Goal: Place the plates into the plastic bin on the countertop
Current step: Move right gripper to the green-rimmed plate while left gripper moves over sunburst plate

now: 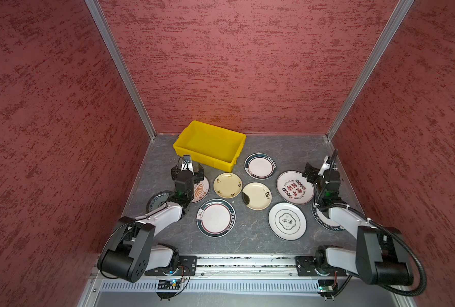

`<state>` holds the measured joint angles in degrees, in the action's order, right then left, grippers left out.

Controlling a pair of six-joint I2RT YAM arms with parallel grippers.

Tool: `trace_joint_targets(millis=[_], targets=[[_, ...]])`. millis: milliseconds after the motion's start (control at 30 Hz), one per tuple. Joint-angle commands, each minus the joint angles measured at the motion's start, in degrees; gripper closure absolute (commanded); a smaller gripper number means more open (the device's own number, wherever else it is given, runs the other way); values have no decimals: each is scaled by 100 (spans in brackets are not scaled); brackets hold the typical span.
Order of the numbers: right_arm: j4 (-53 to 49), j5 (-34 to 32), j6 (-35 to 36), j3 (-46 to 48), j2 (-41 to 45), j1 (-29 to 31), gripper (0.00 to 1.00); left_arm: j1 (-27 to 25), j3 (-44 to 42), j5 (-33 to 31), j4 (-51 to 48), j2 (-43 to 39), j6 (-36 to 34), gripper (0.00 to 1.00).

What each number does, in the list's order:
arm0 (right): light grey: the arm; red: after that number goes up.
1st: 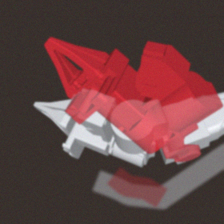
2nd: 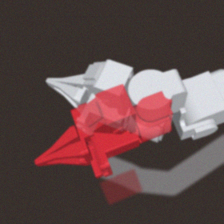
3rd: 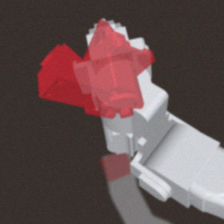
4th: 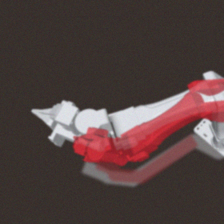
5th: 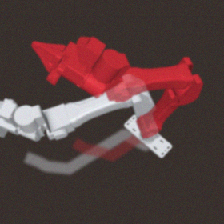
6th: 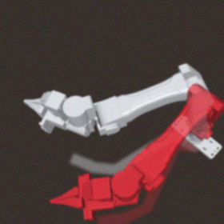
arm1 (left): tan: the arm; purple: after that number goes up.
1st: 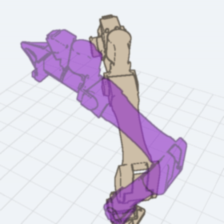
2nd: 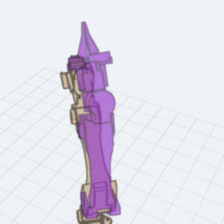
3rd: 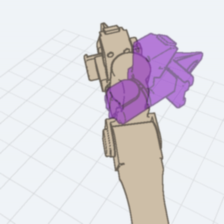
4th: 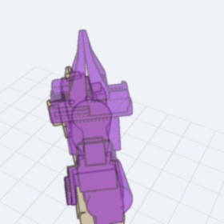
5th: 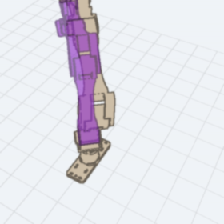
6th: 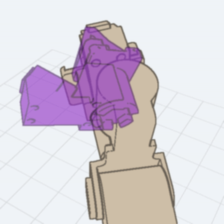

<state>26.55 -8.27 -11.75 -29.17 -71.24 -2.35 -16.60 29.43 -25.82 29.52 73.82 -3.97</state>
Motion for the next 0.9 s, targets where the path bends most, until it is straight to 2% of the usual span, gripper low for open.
trace_joint_targets(millis=[0, 167, 500, 867], targets=[[-949, 146, -336, -308, 269, 25, 1, -154, 361, -323, -1243, -196, 441, 1], [-1681, 203, -556, -605, 469, 33, 1, -272, 476, -263, -1730, -373, 883, 1], [-2587, 496, -778, -1005, 755, 27, 1, -269, 657, 157, -2174, -661, 1033, 1], [-3832, 518, -993, -1350, 1287, 6, 1, -210, 475, 906, -2437, -1273, 1596, 1]])
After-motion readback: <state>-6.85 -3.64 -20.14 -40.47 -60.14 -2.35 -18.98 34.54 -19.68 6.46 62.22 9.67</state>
